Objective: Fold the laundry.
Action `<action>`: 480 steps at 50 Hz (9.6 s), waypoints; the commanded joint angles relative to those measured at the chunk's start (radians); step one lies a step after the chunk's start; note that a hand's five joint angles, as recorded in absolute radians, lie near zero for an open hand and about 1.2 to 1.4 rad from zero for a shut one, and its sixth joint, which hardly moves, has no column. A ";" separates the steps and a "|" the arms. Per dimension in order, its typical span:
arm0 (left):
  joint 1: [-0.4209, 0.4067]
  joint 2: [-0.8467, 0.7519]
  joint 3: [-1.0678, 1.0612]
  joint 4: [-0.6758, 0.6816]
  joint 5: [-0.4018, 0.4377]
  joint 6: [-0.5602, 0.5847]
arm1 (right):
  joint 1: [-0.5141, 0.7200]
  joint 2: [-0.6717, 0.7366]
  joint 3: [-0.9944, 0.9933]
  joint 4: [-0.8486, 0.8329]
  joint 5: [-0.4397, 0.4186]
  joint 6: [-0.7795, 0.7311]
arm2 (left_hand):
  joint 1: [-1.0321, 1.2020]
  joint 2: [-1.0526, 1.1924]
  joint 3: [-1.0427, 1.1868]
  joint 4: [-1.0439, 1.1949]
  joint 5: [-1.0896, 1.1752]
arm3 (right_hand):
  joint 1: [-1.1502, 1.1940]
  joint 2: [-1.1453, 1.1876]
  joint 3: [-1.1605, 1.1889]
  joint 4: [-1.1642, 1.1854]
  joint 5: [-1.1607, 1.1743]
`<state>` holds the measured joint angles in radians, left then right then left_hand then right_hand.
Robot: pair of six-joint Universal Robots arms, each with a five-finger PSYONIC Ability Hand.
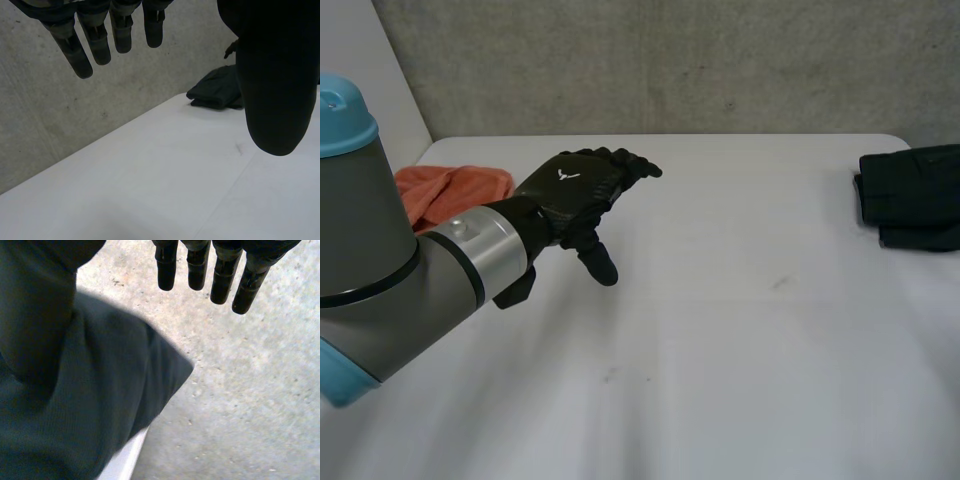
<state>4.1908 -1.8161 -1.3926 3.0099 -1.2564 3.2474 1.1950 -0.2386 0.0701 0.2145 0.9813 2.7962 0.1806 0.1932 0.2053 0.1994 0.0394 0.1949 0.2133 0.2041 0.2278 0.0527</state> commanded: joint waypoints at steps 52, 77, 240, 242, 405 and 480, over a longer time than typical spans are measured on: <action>0.629 -0.715 0.595 0.119 -0.018 0.589 | 0.985 -1.036 1.544 -0.320 0.382 -0.141 | -0.005 -0.018 -0.030 -0.024 -0.039 | -0.020 -0.039 -0.030 -0.053 -0.053; 0.351 -0.433 0.414 0.062 -0.063 0.393 | 0.795 -1.196 1.674 -0.377 0.396 -0.133 | 1.216 1.203 1.191 1.197 1.182 | -0.020 -0.039 -0.030 -0.053 -0.053; 0.055 0.423 -0.268 0.086 -0.104 0.190 | 0.735 -0.525 0.561 0.451 0.159 -0.109 | 1.216 1.203 1.191 1.197 1.182 | -0.020 -0.039 -0.030 -0.053 -0.053; 0.055 0.442 -0.289 0.093 -0.097 0.192 | 0.742 -0.461 0.495 0.489 0.142 -0.121 | 1.216 1.203 1.191 1.197 1.182 | -0.020 -0.039 -0.030 -0.053 -0.053; 0.245 0.412 -0.415 0.485 -0.281 0.252 | 0.727 -1.341 1.358 -0.094 0.408 -0.151 | 1.216 1.203 1.191 1.197 1.182 | 1.201 1.183 1.192 1.168 1.169; 0.189 -0.625 1.104 -0.330 -0.425 0.094 | 0.778 -0.806 0.924 -0.300 0.576 -0.184 | 1.216 1.203 1.191 1.197 1.182 | 1.201 1.183 1.192 1.168 1.169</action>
<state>4.3827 -2.4570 -0.1539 2.6472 -1.7020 3.3393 1.9746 -1.0453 0.9959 -0.1133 1.5592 2.6157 1.1421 1.1954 1.1925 1.2013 0.9811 0.9771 1.1647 1.1802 1.1901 0.9871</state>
